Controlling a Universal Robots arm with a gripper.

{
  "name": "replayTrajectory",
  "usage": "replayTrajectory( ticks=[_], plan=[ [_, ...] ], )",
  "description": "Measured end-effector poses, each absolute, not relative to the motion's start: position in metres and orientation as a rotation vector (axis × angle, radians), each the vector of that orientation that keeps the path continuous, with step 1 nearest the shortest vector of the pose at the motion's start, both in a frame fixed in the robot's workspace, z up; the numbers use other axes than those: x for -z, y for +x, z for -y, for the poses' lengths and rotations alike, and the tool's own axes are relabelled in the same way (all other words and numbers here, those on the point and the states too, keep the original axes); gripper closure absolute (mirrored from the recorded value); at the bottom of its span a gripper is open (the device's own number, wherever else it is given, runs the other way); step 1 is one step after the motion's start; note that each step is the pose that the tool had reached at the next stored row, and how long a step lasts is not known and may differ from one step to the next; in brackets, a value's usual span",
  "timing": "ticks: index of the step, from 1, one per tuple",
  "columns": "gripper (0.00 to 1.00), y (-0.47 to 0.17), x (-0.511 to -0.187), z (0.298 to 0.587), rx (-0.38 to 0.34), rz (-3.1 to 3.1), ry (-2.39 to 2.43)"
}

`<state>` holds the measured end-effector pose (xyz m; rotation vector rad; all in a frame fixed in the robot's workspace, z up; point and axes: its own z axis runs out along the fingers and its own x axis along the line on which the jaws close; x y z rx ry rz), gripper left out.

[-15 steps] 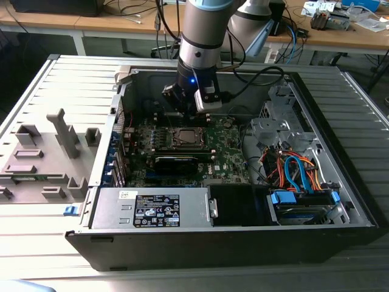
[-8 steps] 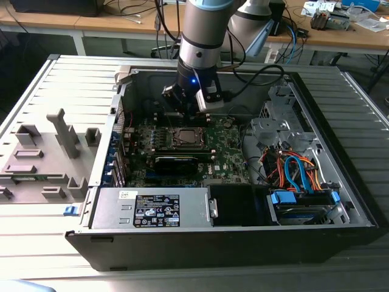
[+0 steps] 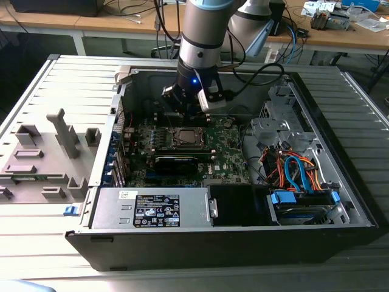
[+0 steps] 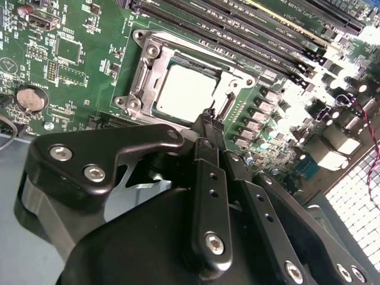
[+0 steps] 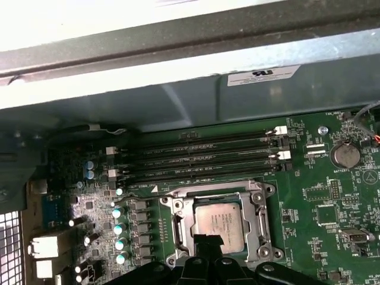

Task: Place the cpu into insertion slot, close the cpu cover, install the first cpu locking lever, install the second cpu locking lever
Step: 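Install the first cpu locking lever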

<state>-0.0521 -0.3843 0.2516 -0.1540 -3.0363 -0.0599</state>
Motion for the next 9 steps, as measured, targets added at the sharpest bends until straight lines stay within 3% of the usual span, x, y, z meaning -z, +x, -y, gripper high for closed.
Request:
replayTrajectory(
  ticks=[9],
  plan=[
    [0.89, -0.0521, -0.2516, 0.3843, 0.055, 3.039, -0.056]
  ],
)
